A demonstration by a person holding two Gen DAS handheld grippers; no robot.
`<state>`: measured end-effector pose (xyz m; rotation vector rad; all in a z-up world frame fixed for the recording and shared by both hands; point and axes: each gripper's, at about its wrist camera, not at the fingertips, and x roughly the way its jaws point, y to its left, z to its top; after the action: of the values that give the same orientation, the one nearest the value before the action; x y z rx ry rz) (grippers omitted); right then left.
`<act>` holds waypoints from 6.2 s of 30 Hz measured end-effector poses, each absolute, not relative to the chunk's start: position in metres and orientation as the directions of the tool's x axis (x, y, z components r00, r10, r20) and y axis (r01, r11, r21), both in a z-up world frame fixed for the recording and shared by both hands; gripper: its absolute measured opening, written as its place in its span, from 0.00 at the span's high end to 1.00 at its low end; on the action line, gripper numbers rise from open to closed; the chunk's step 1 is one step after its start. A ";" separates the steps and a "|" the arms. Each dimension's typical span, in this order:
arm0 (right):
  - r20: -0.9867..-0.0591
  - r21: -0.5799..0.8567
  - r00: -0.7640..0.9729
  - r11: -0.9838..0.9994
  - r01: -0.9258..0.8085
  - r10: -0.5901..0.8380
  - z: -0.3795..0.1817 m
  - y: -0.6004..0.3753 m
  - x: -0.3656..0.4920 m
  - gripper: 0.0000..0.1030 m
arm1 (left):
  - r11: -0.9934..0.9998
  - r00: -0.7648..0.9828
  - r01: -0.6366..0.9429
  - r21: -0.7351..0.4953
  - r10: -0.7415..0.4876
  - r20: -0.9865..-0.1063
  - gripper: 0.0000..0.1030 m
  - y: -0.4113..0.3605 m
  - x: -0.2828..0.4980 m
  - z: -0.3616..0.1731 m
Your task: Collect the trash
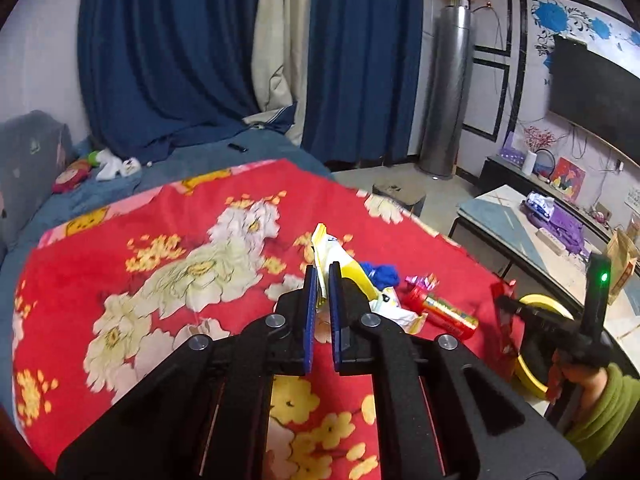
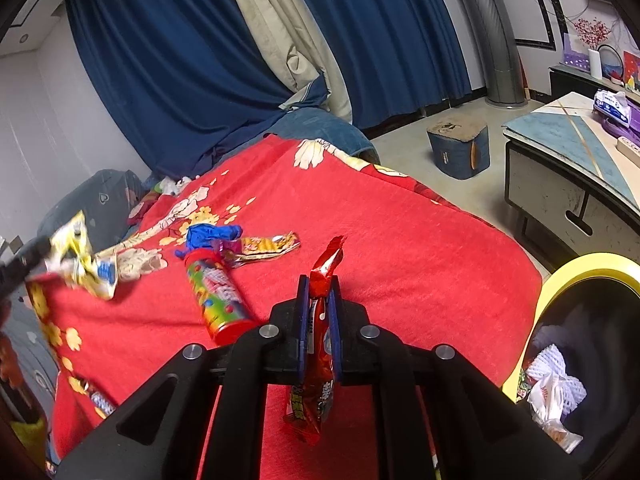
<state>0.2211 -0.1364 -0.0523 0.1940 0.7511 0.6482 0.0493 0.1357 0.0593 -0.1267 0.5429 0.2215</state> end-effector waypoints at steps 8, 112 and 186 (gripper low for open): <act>-0.578 0.385 0.548 0.794 -0.470 0.605 -0.054 -0.135 0.219 0.91 | 0.972 0.849 -0.229 0.062 0.230 -0.476 0.98 0.116 0.082 0.059; -0.582 0.330 0.724 0.921 -0.207 0.371 -0.050 -0.306 0.178 0.31 | 0.976 0.758 0.042 -0.214 -0.171 -0.629 0.10 -0.032 0.164 -0.037; -0.646 0.218 0.457 0.722 -0.657 0.611 -0.067 -0.067 0.195 0.67 | 0.940 0.722 -0.167 -0.297 -0.088 -0.686 0.86 0.135 0.189 -0.049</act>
<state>0.1950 -0.0674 -0.0672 -0.0661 0.7685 0.7824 0.1892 0.1348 -0.0486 -0.3534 0.7666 0.0443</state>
